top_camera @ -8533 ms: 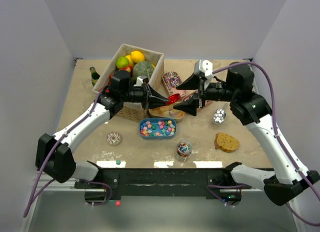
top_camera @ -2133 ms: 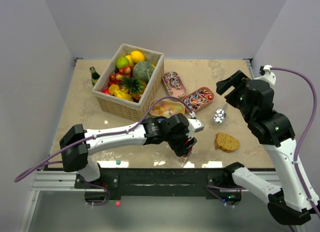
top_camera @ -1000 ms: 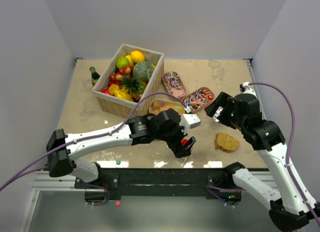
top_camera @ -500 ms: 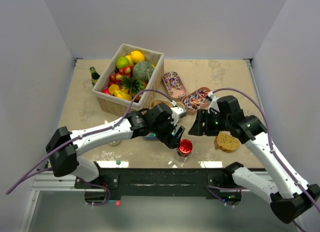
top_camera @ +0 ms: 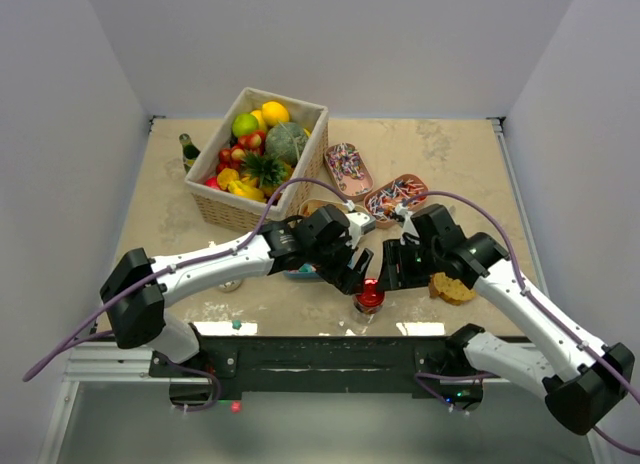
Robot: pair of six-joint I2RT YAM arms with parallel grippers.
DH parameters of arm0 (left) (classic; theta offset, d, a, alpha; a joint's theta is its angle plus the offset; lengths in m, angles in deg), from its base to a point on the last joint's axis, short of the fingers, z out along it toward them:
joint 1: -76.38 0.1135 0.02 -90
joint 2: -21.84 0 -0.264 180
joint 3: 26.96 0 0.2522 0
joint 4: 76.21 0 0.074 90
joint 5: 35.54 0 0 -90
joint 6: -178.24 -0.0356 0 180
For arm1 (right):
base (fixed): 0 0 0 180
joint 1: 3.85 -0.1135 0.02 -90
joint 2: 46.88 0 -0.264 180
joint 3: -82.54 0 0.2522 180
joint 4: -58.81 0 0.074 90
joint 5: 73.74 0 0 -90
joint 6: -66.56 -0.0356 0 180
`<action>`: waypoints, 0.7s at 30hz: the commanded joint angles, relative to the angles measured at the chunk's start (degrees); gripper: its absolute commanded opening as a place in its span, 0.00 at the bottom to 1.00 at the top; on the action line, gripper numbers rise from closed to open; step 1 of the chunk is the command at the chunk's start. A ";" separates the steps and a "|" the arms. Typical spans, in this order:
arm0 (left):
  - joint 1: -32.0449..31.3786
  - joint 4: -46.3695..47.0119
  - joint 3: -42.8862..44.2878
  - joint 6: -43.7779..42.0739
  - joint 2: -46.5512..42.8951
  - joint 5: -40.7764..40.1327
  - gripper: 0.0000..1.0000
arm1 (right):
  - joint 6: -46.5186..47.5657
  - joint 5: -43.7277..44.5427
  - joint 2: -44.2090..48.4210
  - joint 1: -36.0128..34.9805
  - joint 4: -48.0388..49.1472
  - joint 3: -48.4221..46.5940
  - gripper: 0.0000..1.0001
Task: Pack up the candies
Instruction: Move the packing bottle to the center of the board.
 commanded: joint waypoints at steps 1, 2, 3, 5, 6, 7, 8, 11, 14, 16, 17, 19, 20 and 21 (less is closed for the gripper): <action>0.25 0.55 2.14 0.93 0.43 -0.96 0.82 | 1.47 2.07 -0.57 -0.30 0.30 1.54 0.51; 0.25 0.63 2.23 1.02 0.43 -0.96 0.82 | 1.56 2.24 -0.74 -0.38 0.22 1.71 0.50; 0.25 0.63 2.40 1.02 0.52 -0.96 0.82 | 1.64 2.51 -0.92 -0.30 0.13 2.15 0.50; 0.25 0.55 2.49 1.20 0.78 -0.87 0.82 | 1.73 2.95 -1.44 -0.30 0.04 2.59 0.49; 0.25 0.54 2.58 1.20 0.78 -0.87 0.82 | 1.73 3.73 -1.62 -0.38 -0.22 2.94 0.47; 0.25 0.54 2.58 1.29 1.04 -0.79 0.82 | 1.91 4.18 -1.71 -0.30 -0.66 2.95 0.47; 0.25 0.46 2.67 1.37 1.05 -0.70 0.82 | 2.00 4.62 -1.97 -0.38 -0.92 3.03 0.46; 0.25 0.37 2.50 1.29 1.31 -0.61 0.81 | 2.08 5.85 -1.97 -0.38 -1.37 3.38 0.45; 0.25 0.37 1.97 1.37 1.66 -0.78 0.79 | 1.73 6.03 -2.24 -0.30 -0.93 4.00 0.44; 0.25 0.46 1.35 1.46 1.92 -0.79 0.75 | 1.38 6.29 -2.94 -0.30 -0.58 4.35 0.43; 0.25 0.80 1.00 1.46 1.84 -0.79 0.74 | 1.29 6.29 -3.03 -0.30 -0.49 4.61 0.42; 0.25 1.33 -0.49 1.72 1.75 -0.61 0.70 | 1.12 6.29 -3.12 -0.30 -0.22 4.97 0.42; 0.25 1.77 -1.63 1.73 1.66 -0.61 0.69 | 1.03 6.29 -3.12 -0.30 -0.05 5.40 0.41; 0.16 1.95 -2.07 1.73 1.66 -0.61 0.68 | 0.94 6.20 -3.12 -0.30 0.04 5.58 0.41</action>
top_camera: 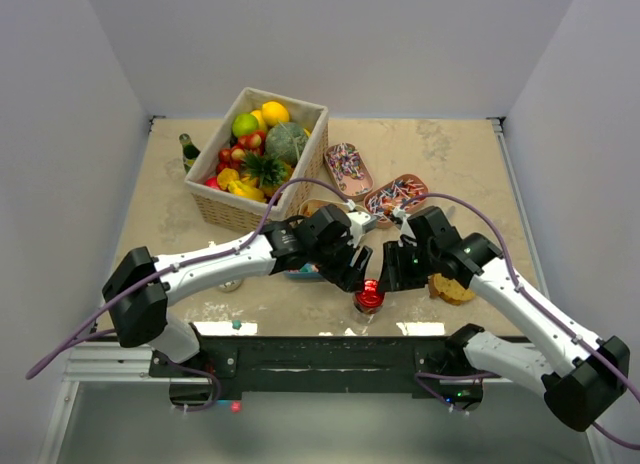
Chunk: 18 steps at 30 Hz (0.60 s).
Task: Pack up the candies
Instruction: Move the packing bottle to the center of the board.
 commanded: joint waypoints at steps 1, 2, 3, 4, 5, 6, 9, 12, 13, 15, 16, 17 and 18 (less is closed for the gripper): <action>0.25 1.45 -2.88 0.28 0.83 -0.76 0.67 | 0.83 4.50 -1.43 -0.30 -1.29 3.27 0.41; 0.25 1.88 -3.93 0.20 0.83 -0.85 0.67 | 0.83 4.41 -1.52 -0.38 -1.12 3.88 0.41; 0.25 2.15 -4.38 0.02 0.83 -0.94 0.65 | 0.66 4.32 -1.52 -0.30 -0.86 4.06 0.41; 0.25 2.41 -5.08 0.02 0.74 -0.94 0.65 | 0.40 4.23 -1.61 -0.30 -0.51 4.32 0.41; 0.25 3.11 -6.39 0.02 0.74 -0.85 0.64 | 0.31 4.06 -1.78 -0.30 -0.24 4.32 0.41; 0.25 3.47 -7.10 0.02 0.74 -0.68 0.62 | 0.22 3.97 -1.79 -0.30 -0.06 4.24 0.41; 0.07 5.05 -10.00 0.72 -0.04 -0.24 0.60 | -0.13 3.53 -1.79 -0.38 0.38 3.18 0.41; -0.36 6.02 -12.11 0.99 -1.36 -0.41 0.60 | 0.30 1.70 -1.44 -0.38 0.90 1.95 0.43; -0.63 6.11 -12.64 0.90 -1.72 -0.50 0.61 | 0.74 1.16 -1.61 -0.21 1.17 1.60 0.46; -1.24 6.46 -12.99 0.29 -2.94 -0.67 0.62 | 1.09 -0.76 -1.70 -0.30 1.43 1.69 0.48; -1.50 6.63 -13.43 0.11 -3.21 -0.94 0.63 | 1.10 -1.30 -1.61 -0.30 1.61 1.95 0.52; -1.68 6.81 -13.78 -0.07 -3.56 -1.03 0.63 | 1.27 -1.65 -1.52 -0.30 1.78 2.12 0.54; -1.86 6.98 -14.05 -0.24 -4.17 -1.11 0.65 | 1.18 -1.83 -1.26 -0.38 1.87 2.21 0.56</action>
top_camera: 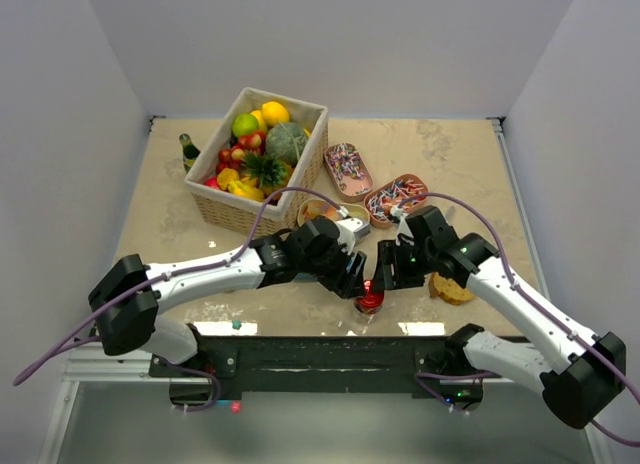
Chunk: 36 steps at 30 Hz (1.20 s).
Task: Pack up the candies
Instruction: Move the packing bottle to the center of the board.
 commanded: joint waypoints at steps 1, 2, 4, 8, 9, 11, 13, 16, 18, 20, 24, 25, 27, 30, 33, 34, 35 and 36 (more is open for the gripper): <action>-1.16 -6.74 -4.30 -3.09 -0.22 -3.78 0.66 | 2.15 -0.63 -0.60 -0.30 -1.69 1.38 0.61; -1.16 -6.74 -4.57 -3.09 -0.40 -3.96 0.67 | 2.15 -0.98 -0.43 -0.38 -1.69 1.47 0.63; -1.25 -6.30 -5.09 -3.00 -1.01 -4.04 0.70 | 2.15 -1.60 -0.16 -0.38 -1.60 1.65 0.63; -1.25 -4.90 -5.80 -2.91 -1.46 -3.52 0.71 | 1.97 -1.86 0.36 -0.30 -2.74 2.79 0.56; -1.25 -4.72 -5.89 -2.91 -1.19 -3.52 0.71 | 1.62 -1.86 0.71 -0.30 -3.35 2.97 0.56; -1.25 -4.37 -5.71 -2.91 -0.84 -3.43 0.72 | 1.09 -1.86 1.77 -0.30 -4.23 3.49 0.54; -1.25 -4.28 -5.10 -2.91 -0.31 -3.34 0.72 | 0.48 -1.86 2.99 -0.30 -5.55 3.41 0.55; -1.33 -4.19 -4.75 -3.08 0.39 -3.34 0.73 | 0.04 -2.39 4.66 -0.30 -6.96 3.06 0.64; -1.42 -4.45 -4.39 -3.09 0.91 -3.34 0.73 | -0.05 -3.26 5.37 -0.30 -7.75 2.71 0.67; -1.42 -4.54 -3.69 -3.26 1.44 -3.34 0.73 | 0.04 -3.53 5.99 -0.30 -8.02 2.09 0.68; -1.69 -4.80 -2.46 -3.26 2.32 -3.78 0.73 | 1.26 -3.45 5.73 -0.30 -11.34 0.42 0.64; -1.69 -5.24 -1.94 -3.26 2.58 -3.96 0.73 | 1.62 -3.10 5.64 -0.30 -11.88 -0.54 0.63; -1.86 -5.16 -1.41 -3.26 3.11 -4.04 0.73 | 2.49 -2.75 5.29 -0.30 -13.37 -1.42 0.59; -2.12 -5.16 -0.88 -3.09 3.73 -4.31 0.73 | 3.73 -1.60 4.50 -0.30 -15.13 -2.30 0.54; -2.74 -5.24 -0.35 -3.09 3.91 -4.40 0.73 | 4.78 -0.55 3.71 -0.30 -16.89 -2.74 0.51; -3.00 -5.33 -0.18 -3.09 3.99 -4.48 0.74 | 4.87 -0.28 3.53 -0.21 -17.16 -2.75 0.50; -3.70 -5.51 0.00 -3.26 3.99 -4.57 0.74 | 4.96 0.15 3.44 -0.21 -17.59 -2.75 0.49; -4.14 -5.51 0.44 -3.52 4.08 -4.40 0.74 | 5.13 0.24 3.09 -0.21 -17.77 -2.66 0.48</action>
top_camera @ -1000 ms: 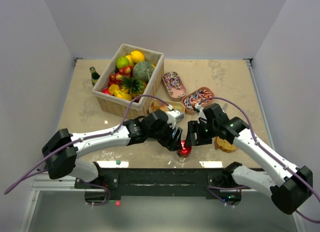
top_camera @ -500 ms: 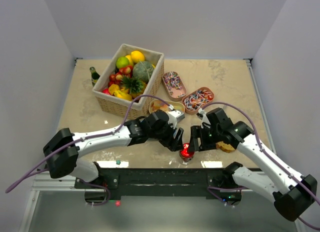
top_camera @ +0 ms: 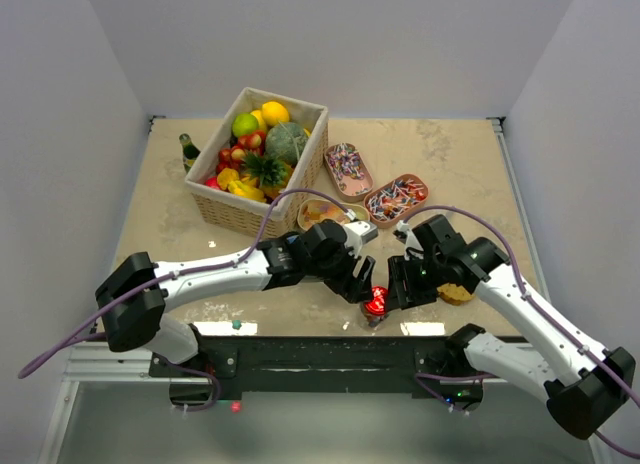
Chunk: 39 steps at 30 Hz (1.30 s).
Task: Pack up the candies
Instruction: Move the packing bottle to the center of the board.
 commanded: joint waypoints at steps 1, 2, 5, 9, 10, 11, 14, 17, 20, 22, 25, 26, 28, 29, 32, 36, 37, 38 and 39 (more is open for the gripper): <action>-2.42 -7.71 0.18 -3.59 2.57 -3.30 0.75 | 2.53 2.50 -0.87 -0.30 -4.53 -1.91 0.47; -3.29 -7.89 0.44 -3.59 2.57 -3.30 0.76 | 2.53 3.11 -1.04 -0.21 -4.62 -1.91 0.47; -4.44 -8.77 0.97 -3.59 2.49 -3.30 0.77 | 2.45 3.90 -1.57 -0.30 -4.44 -2.00 0.45; -4.80 -9.04 0.80 -3.50 2.22 -3.66 0.77 | 2.01 5.13 -2.01 -0.30 -4.09 -1.57 0.41; -4.80 -9.12 0.71 -3.50 2.31 -3.57 0.77 | 1.83 5.22 -2.18 -0.30 -4.00 -1.39 0.41; -4.97 -9.04 0.62 -3.50 2.48 -3.65 0.77 | 1.48 5.22 -2.19 -0.30 -3.74 -1.21 0.40; -5.06 -9.12 0.18 -3.42 3.10 -3.92 0.74 | 1.04 5.75 -2.45 -0.30 -3.39 -0.68 0.38; -5.15 -9.12 -0.52 -3.24 3.54 -3.92 0.70 | 0.78 6.10 -2.71 -0.30 -3.30 -0.59 0.36; -5.24 -9.04 -1.22 -3.15 3.80 -3.92 0.69 | 0.60 6.28 -3.24 -0.30 -3.12 -0.42 0.33; -5.15 -9.30 -1.66 -3.15 4.15 -4.09 0.68 | 0.43 6.28 -3.68 -0.30 -2.86 -0.25 0.32; -5.24 -9.56 -2.10 -2.89 4.59 -4.09 0.67 | 0.07 6.10 -4.21 -0.38 -2.33 0.46 0.29; -5.24 -9.56 -2.63 -2.80 4.68 -4.09 0.67 | 0.07 6.01 -4.21 -0.38 -2.16 0.63 0.29; -5.24 -9.48 -3.07 -2.54 4.86 -3.92 0.66 | -0.01 5.93 -4.30 -0.38 -1.98 1.07 0.28; -5.24 -9.30 -3.77 -2.54 5.03 -3.83 0.66 | -0.10 5.93 -4.30 -0.30 -1.89 1.16 0.28; -5.24 -8.77 -5.52 -2.27 5.21 -3.22 0.66 | -0.01 5.93 -4.73 -0.30 -1.63 1.34 0.28; -5.24 -8.16 -8.43 -1.75 4.95 -2.60 0.66 | 0.07 6.01 -5.44 -0.30 -1.19 1.34 0.28; -5.24 -8.07 -8.96 -1.48 4.95 -2.43 0.66 | 0.16 5.93 -5.61 -0.30 -1.10 1.25 0.29; -5.24 -7.72 -9.92 -1.39 4.95 -2.25 0.66 | 0.16 5.93 -5.87 -0.30 -0.93 1.16 0.29; -5.24 -7.46 -10.36 -1.31 4.95 -2.34 0.66 | 0.16 5.93 -5.96 -0.38 -0.75 0.90 0.30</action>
